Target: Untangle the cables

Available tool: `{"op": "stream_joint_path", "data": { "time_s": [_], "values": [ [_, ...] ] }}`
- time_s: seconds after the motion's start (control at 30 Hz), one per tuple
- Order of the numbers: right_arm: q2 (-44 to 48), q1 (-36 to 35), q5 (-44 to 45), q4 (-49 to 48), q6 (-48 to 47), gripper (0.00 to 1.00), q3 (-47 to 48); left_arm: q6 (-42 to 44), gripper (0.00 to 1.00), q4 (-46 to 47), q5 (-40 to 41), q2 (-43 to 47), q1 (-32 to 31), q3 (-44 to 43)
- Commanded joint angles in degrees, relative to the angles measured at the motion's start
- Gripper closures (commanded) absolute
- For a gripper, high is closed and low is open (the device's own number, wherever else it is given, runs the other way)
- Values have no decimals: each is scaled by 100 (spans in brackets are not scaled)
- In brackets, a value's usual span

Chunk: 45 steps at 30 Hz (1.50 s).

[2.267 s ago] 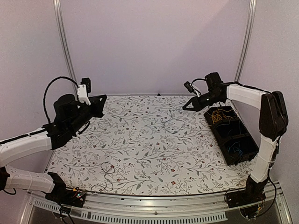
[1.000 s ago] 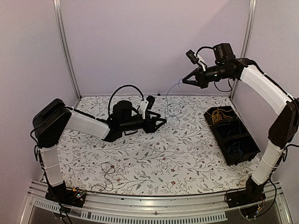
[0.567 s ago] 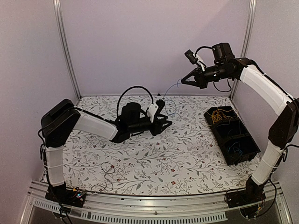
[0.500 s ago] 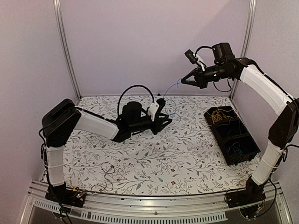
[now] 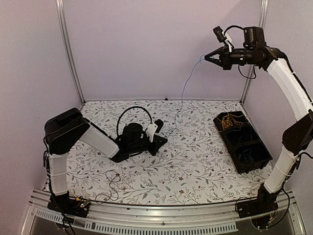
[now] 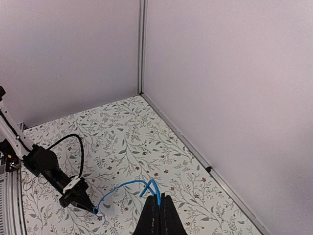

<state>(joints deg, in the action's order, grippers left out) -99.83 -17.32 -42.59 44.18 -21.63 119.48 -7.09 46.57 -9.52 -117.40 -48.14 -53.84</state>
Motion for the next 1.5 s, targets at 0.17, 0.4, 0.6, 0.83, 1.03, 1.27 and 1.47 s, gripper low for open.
{"op": "stream_joint_path", "data": {
  "time_s": [0.17, 0.4, 0.6, 0.83, 1.03, 1.27, 1.47],
  "values": [
    [185, 1661, 321, -612, 392, 100, 1180, -1098, 100, 307, 383, -11, -61, 978],
    [436, 3258, 114, -1154, 1116, 100, 1444, -1013, 100, -171, 383, -243, -54, 459],
    [894, 3475, 41, -1187, 924, 100, 294, -859, 100, 629, -86, 55, -127, 342],
    [1399, 3473, 642, -599, -210, 100, -593, -813, 100, 709, -787, -75, -433, -1217],
    [1983, 3468, 935, 198, -1538, 100, -2045, -869, 100, 97, -1401, -921, -711, -3196],
    [2669, 3472, 1138, 1349, -2676, 100, -3144, -946, 100, -287, -1780, -1819, -1070, -4707],
    [3075, 3473, 1550, 2237, -3664, 100, -3911, -1246, 100, -257, -1922, -2460, -1364, -5328]
  ]
}}
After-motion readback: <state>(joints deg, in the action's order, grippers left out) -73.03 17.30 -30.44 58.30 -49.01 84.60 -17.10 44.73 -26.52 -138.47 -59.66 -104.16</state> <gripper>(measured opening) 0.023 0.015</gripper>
